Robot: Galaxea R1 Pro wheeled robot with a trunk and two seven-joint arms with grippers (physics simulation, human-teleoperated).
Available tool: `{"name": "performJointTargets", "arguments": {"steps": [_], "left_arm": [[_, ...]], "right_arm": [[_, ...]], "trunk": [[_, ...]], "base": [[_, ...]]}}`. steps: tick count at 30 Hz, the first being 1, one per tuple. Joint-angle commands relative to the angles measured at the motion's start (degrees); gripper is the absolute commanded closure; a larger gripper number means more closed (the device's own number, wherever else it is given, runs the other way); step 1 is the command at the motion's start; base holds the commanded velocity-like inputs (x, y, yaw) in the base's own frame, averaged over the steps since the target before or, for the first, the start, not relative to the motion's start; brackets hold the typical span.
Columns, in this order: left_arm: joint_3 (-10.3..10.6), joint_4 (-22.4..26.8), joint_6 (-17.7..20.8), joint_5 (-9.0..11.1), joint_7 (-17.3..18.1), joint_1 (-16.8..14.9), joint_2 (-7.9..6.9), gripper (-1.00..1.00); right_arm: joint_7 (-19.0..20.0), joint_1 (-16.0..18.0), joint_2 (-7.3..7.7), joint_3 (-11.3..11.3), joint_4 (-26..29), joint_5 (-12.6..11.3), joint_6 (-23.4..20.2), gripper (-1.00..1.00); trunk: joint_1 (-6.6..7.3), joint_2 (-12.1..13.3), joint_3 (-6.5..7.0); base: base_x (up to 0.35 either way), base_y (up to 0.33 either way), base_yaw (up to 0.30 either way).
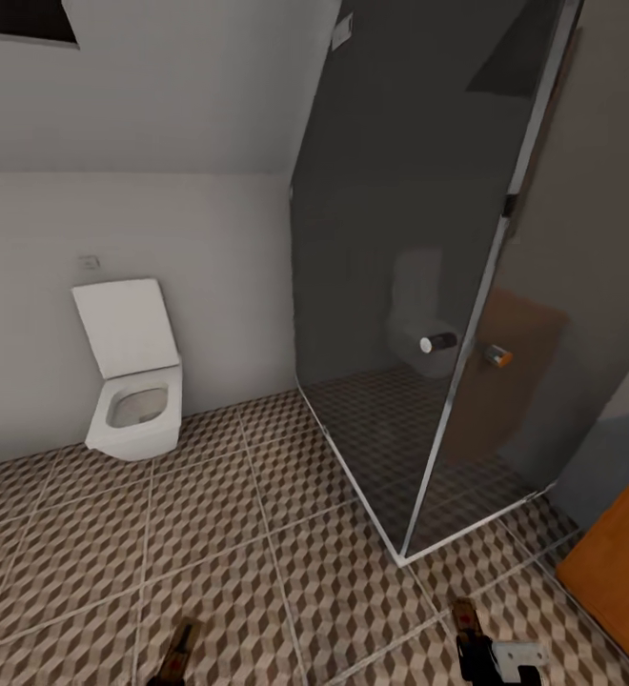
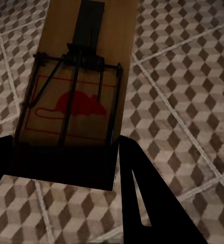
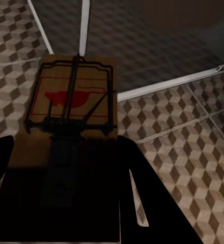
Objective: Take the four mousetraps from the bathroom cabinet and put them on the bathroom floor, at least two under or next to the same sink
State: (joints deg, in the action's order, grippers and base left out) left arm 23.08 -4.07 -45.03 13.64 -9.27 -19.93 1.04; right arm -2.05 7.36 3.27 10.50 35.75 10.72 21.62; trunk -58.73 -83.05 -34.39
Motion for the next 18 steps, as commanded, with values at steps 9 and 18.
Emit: {"name": "performJointTargets", "arguments": {"steps": [9, 18], "left_arm": [[0.4, -0.2, -0.1, 0.3, -0.9, 0.0, -3.12, 1.0], [0.4, -0.2, -0.1, 0.3, -0.9, 0.0, -3.38, 1.0]], "right_arm": [[-0.2, 0.0, -0.09, 0.1, -0.2, 0.4, 0.2, 1.0], [-0.2, 0.0, -0.1, 0.0, -0.2, 0.4, 0.3, 1.0]], "trunk": [[0.0, 0.0, -0.05], [0.0, 0.0, -0.05]], "base": [[0.0, 0.0, 0.287], [0.0, 0.0, 0.288]]}}
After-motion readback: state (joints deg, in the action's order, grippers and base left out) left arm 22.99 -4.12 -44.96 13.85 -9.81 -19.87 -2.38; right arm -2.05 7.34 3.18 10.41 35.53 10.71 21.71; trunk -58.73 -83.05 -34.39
